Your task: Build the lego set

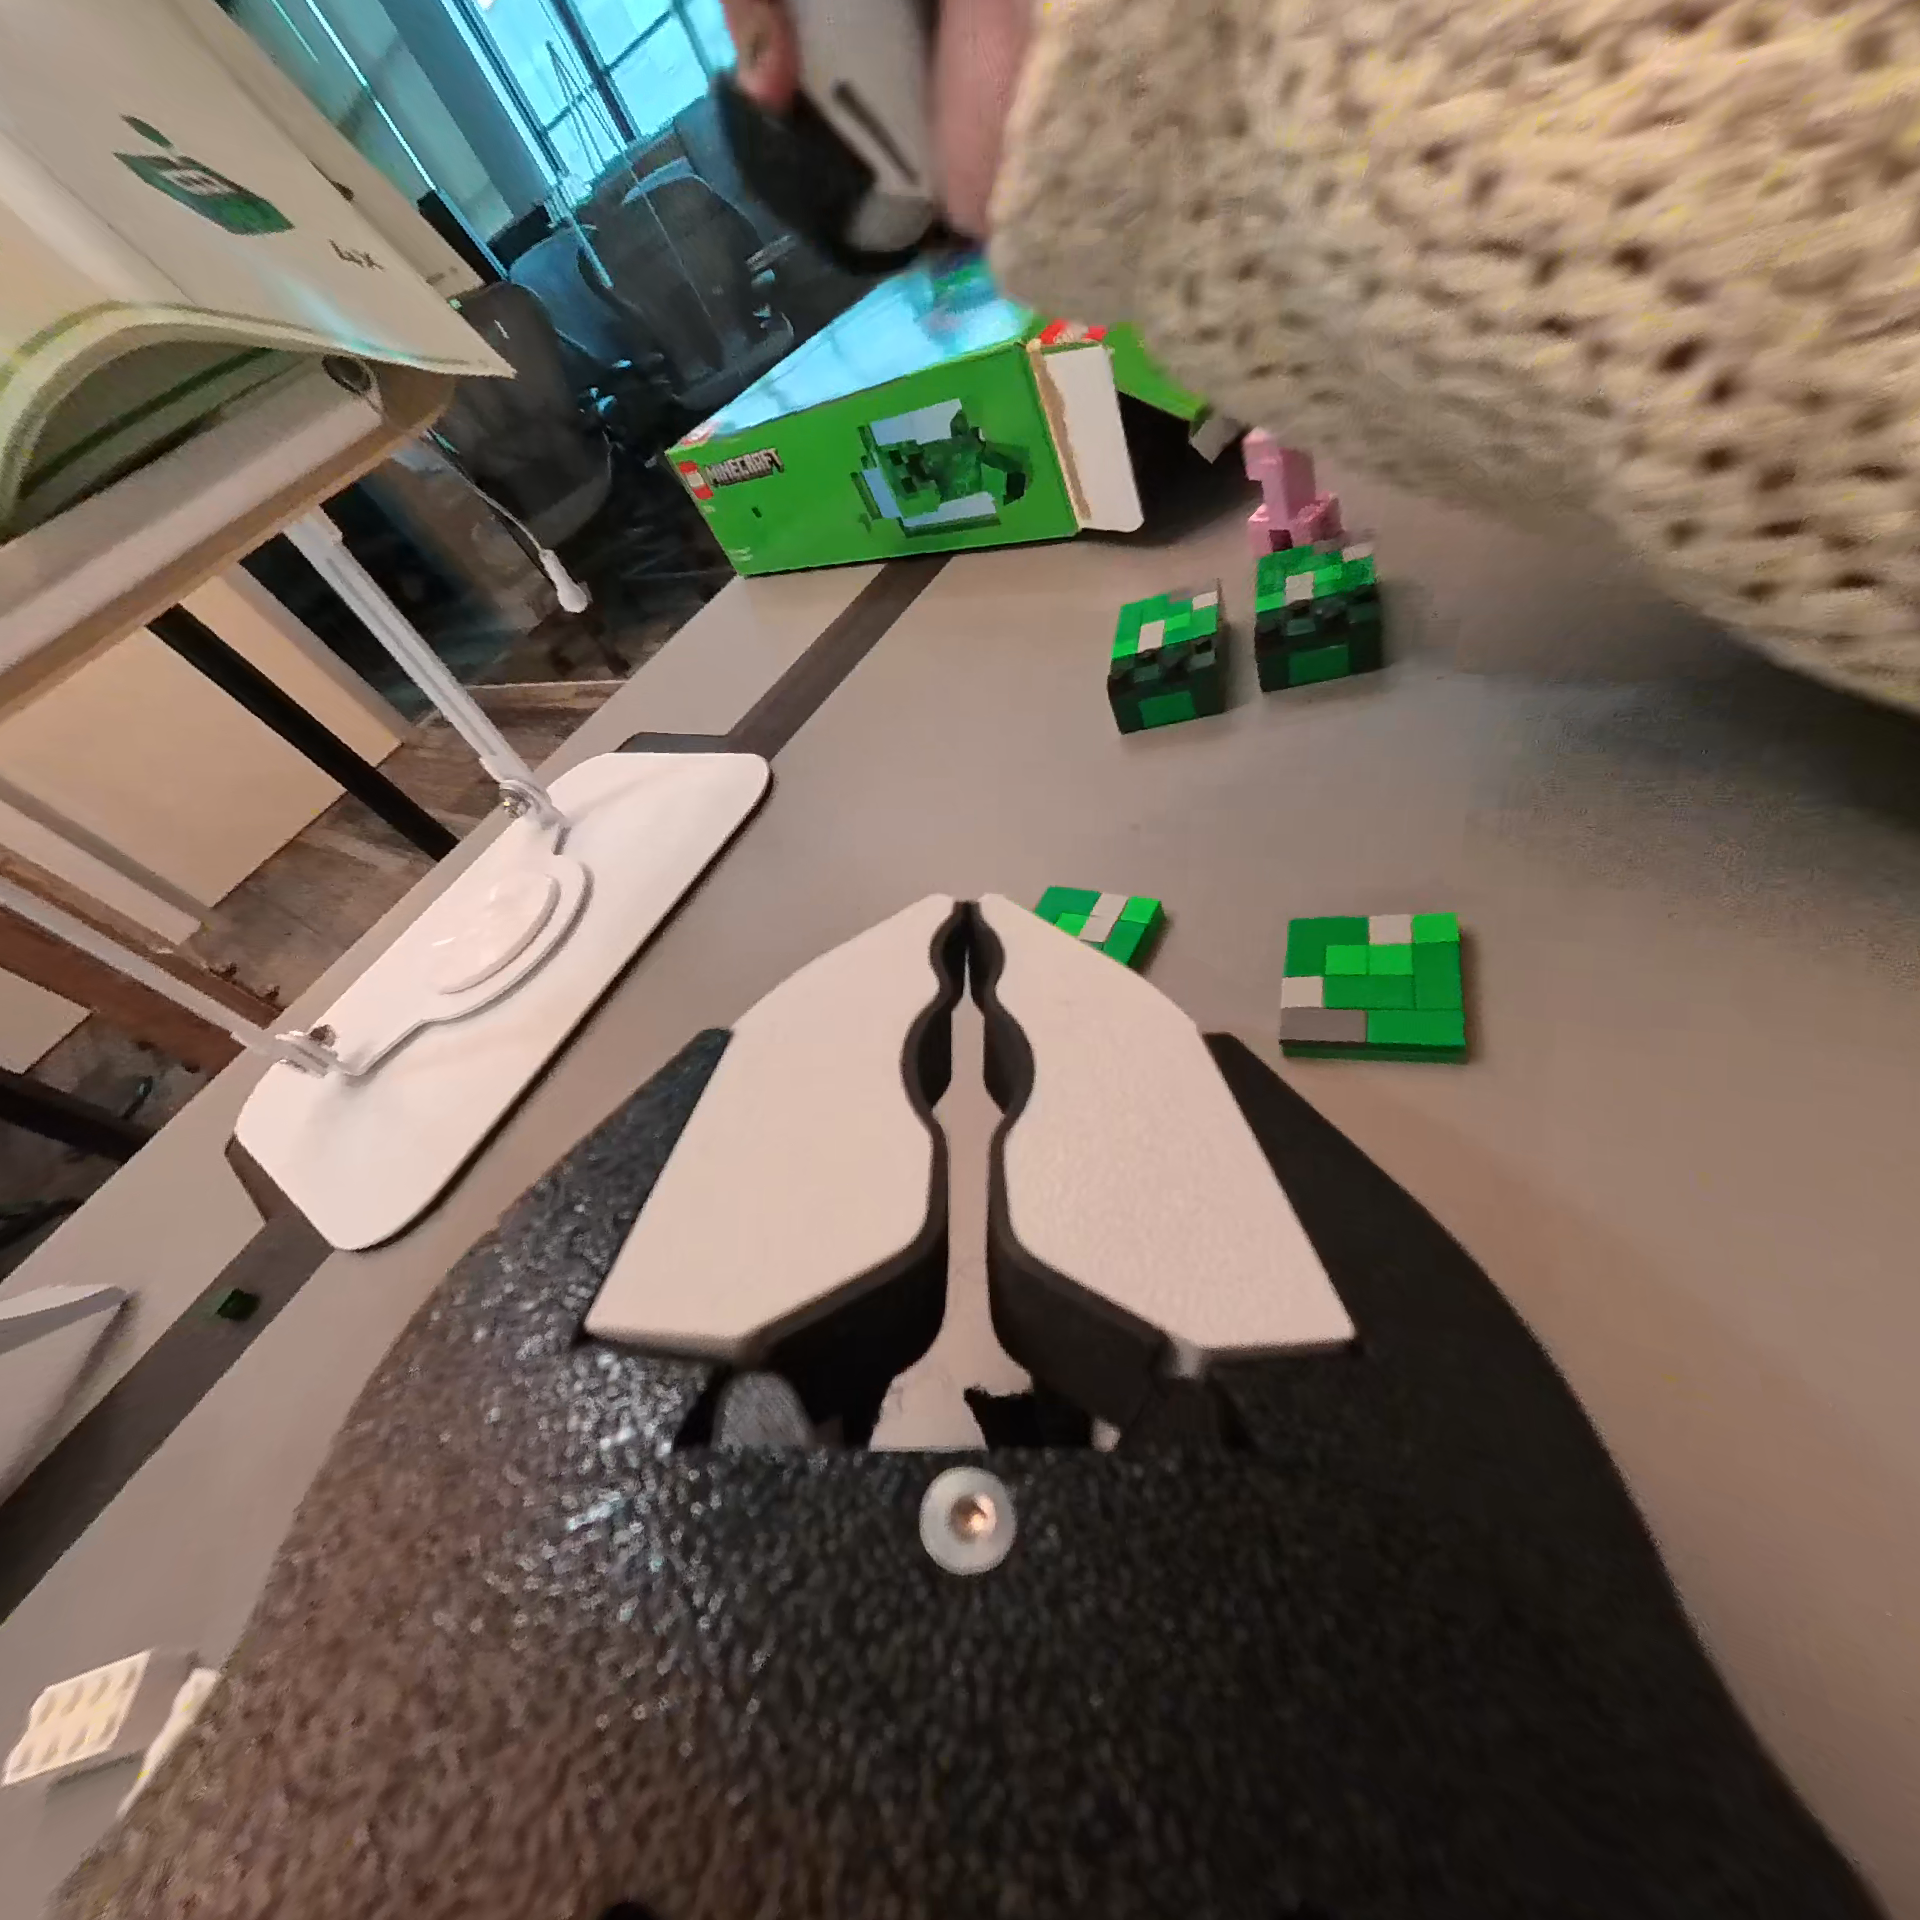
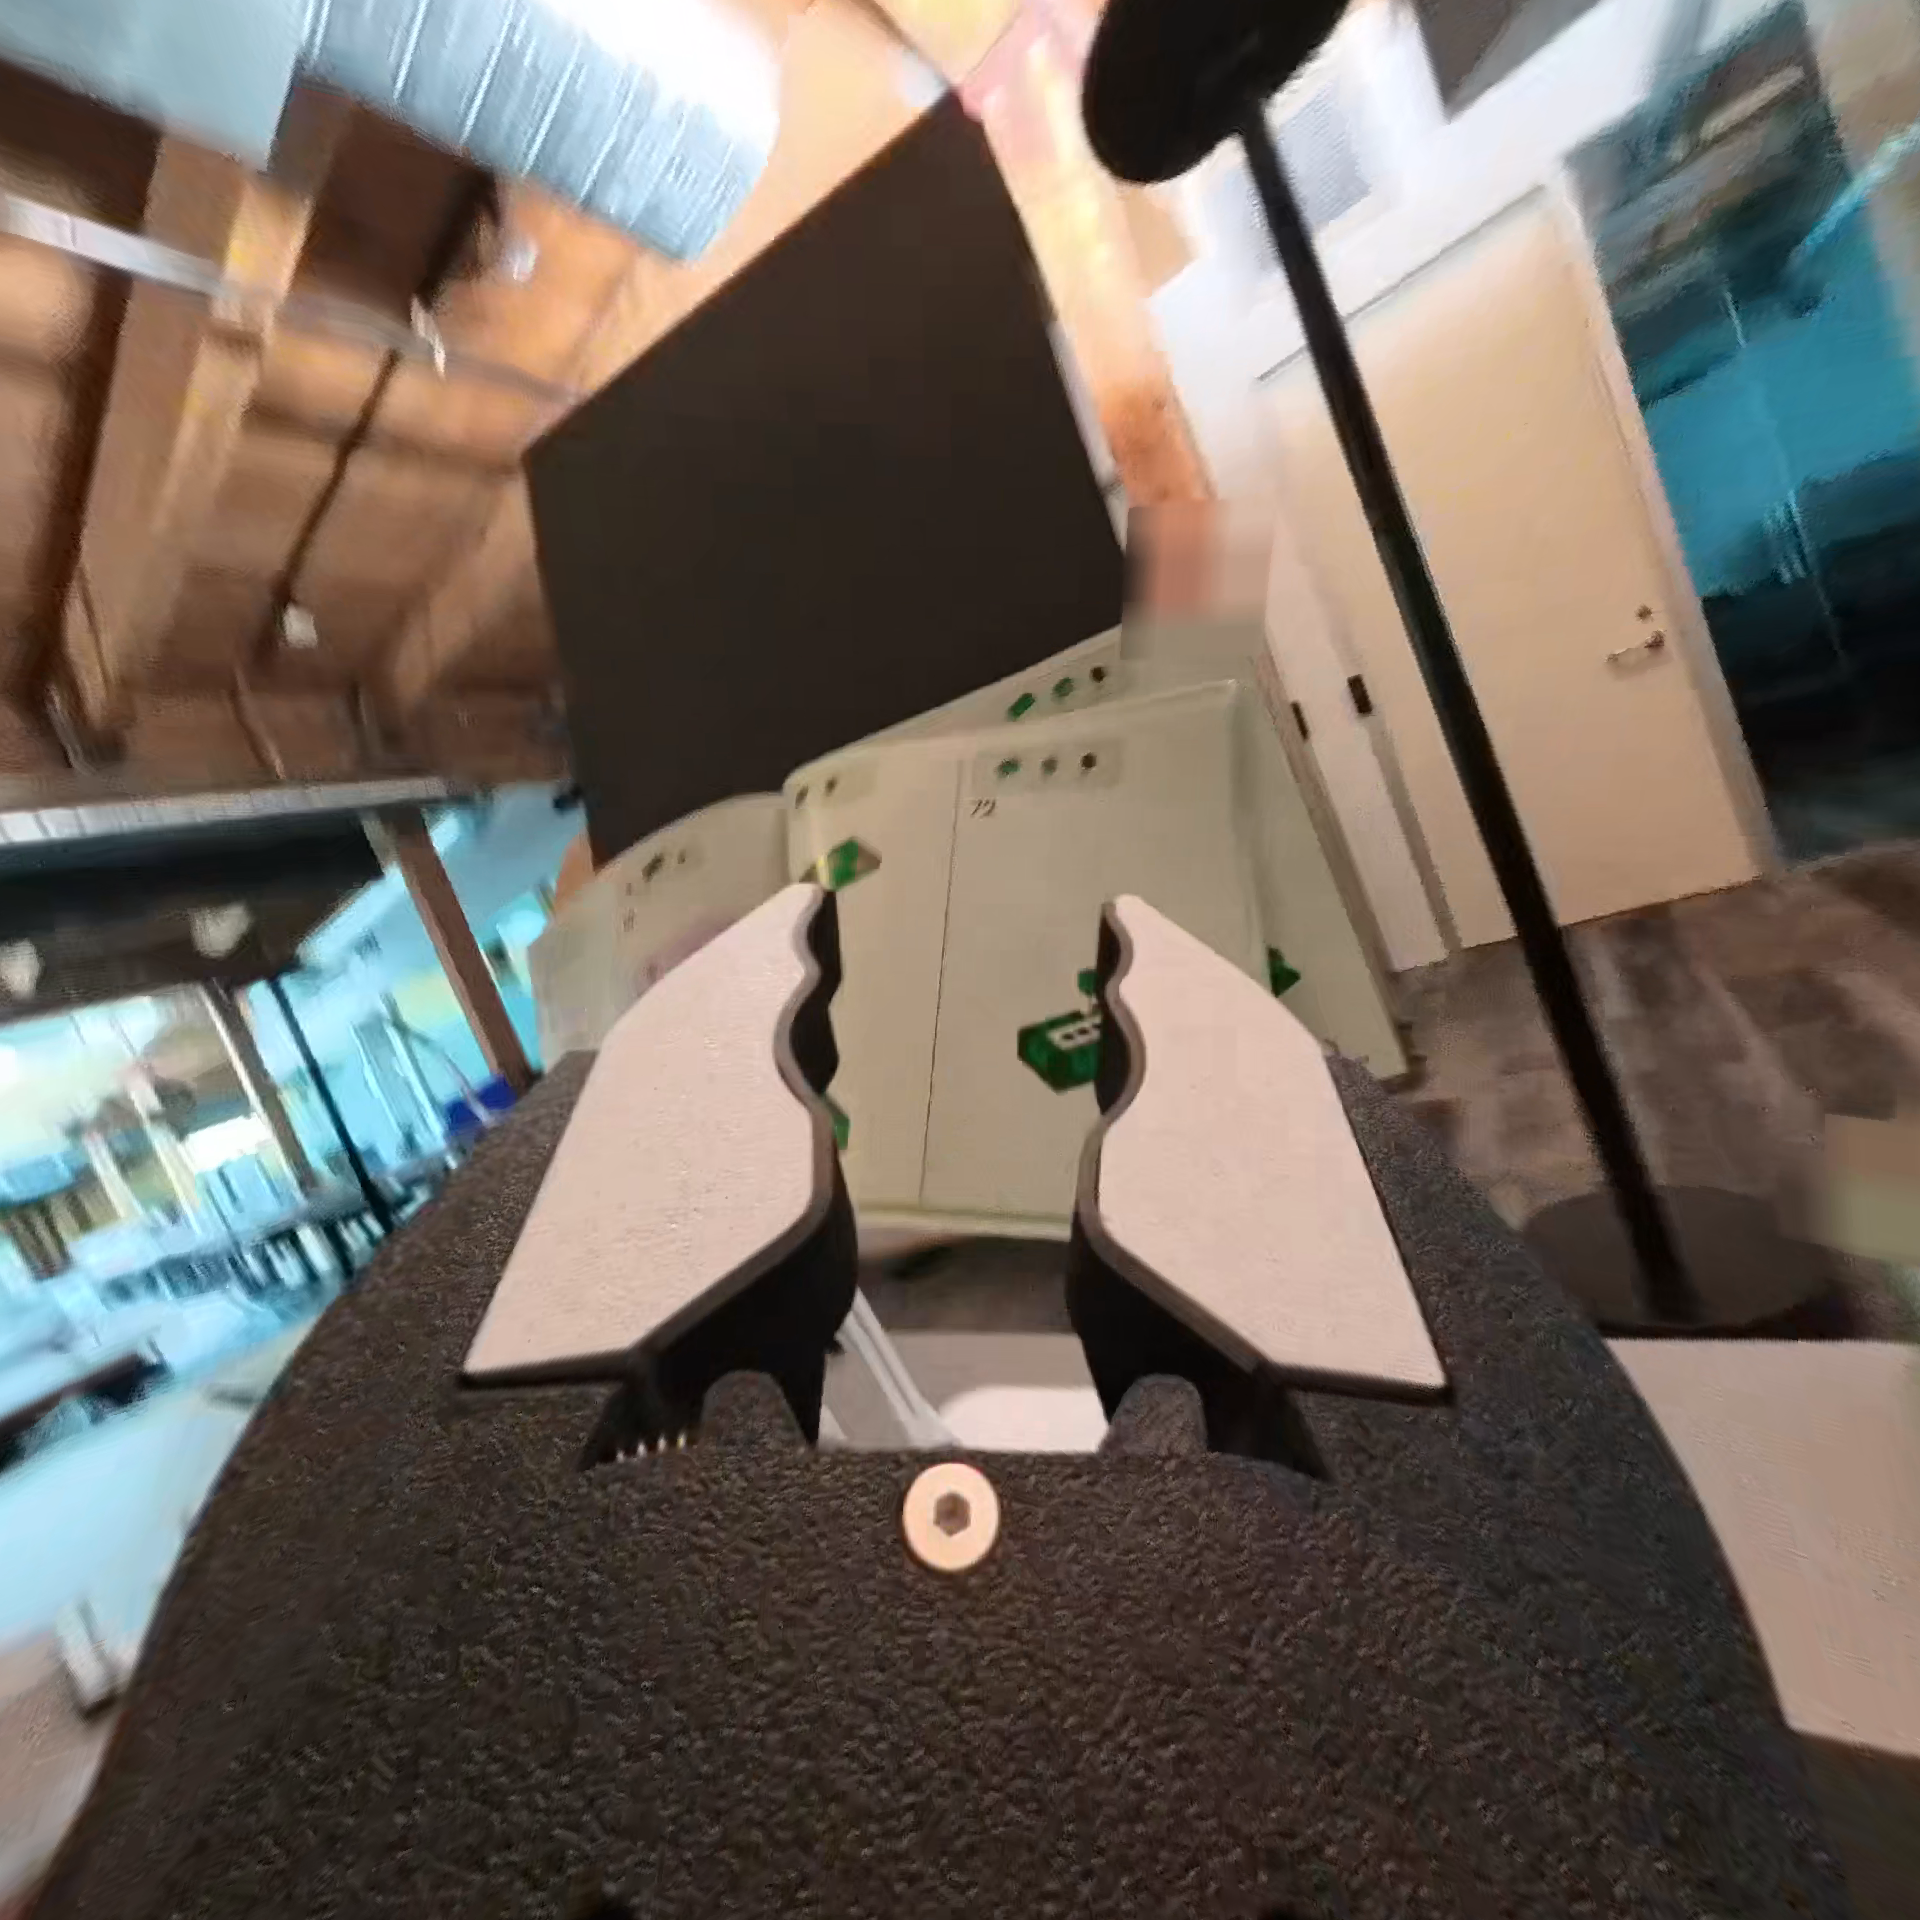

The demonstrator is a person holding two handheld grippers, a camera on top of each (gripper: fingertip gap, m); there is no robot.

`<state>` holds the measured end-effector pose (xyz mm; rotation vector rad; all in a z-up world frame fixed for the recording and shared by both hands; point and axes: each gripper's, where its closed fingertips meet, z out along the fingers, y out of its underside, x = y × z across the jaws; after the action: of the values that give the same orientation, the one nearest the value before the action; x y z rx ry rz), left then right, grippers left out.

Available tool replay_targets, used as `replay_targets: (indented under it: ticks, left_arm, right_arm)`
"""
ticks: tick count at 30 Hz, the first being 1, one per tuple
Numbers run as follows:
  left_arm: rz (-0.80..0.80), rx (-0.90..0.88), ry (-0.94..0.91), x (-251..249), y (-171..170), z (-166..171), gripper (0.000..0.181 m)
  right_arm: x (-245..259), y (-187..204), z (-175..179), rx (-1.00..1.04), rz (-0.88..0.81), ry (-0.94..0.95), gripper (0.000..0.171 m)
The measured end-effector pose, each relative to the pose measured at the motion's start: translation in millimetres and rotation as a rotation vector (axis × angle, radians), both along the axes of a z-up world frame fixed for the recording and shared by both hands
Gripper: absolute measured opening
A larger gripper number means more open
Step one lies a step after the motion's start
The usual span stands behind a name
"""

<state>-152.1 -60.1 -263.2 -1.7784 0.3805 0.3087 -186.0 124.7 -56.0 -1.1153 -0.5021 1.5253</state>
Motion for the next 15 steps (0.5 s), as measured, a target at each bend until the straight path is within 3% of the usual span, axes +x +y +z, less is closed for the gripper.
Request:
replay_targets:
  ticks: [3, 6, 10, 15]
  left_arm:
    - [0.012, 0.014, 0.007, -2.9, -0.1, 1.6, 0.0]
    - [0.024, 0.021, 0.012, -4.7, 0.5, 2.3, 0.0]
    - [0.042, 0.027, 0.03, -6.5, 1.3, 2.4, 0.0]
    - [0.044, 0.033, 0.036, -6.3, 1.1, 3.2, 0.0]
  right_arm:
    - [-14.6, 10.2, -5.0, -0.126, 0.03, 0.056, 0.049]
    - [-24.1, 19.9, -22.1, -0.131, -0.038, 0.026, 0.052]
    - [-26.9, 17.0, -24.6, -0.135, 0.013, 0.013, 0.049]
    - [-33.2, 21.6, -39.8, -0.099, -0.025, -0.127, 0.047]
